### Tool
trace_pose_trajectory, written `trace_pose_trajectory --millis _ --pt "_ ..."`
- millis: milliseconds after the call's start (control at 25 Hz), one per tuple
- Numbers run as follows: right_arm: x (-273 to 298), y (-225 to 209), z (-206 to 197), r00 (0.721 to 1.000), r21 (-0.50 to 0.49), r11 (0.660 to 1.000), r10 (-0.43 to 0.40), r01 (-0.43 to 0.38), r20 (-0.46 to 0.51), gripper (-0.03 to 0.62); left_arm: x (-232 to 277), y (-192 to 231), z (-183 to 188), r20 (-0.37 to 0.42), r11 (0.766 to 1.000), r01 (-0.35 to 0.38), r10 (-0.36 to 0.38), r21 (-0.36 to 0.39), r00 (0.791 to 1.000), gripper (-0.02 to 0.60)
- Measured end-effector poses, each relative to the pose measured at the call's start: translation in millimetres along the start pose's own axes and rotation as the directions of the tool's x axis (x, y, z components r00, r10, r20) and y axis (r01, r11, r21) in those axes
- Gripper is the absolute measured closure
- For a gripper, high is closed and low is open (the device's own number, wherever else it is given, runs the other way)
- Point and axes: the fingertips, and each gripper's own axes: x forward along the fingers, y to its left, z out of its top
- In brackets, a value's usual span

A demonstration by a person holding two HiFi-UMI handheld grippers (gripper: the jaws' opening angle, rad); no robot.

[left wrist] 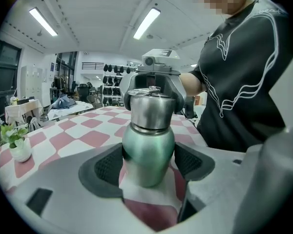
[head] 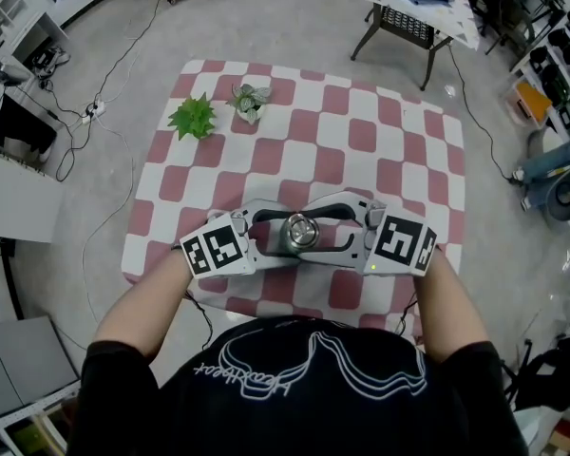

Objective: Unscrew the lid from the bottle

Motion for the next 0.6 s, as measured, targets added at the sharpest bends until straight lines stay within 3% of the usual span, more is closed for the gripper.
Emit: trace_pose_trajectory --millis 240,440,600 --pt "-1 -2 0 0.999 0.036 0.998 -0.050 0.050 0.013 0.345 1 0 -1 0.007 0.998 -0.053 0.053 -0.022 0.999 0.249" --pt "-6 -2 5 0.983 0.076 0.982 -0.175 0.171 0.052 0.275 0 1 -2 0.023 0.987 -0.145 0.147 -0.076 0.989 0.249" --pt "-10 -2 1 0.943 0.129 0.941 -0.324 0.313 0.075 0.275 2 1 -1 0.020 0.957 -0.254 0.259 -0.138 0.966 0.249"
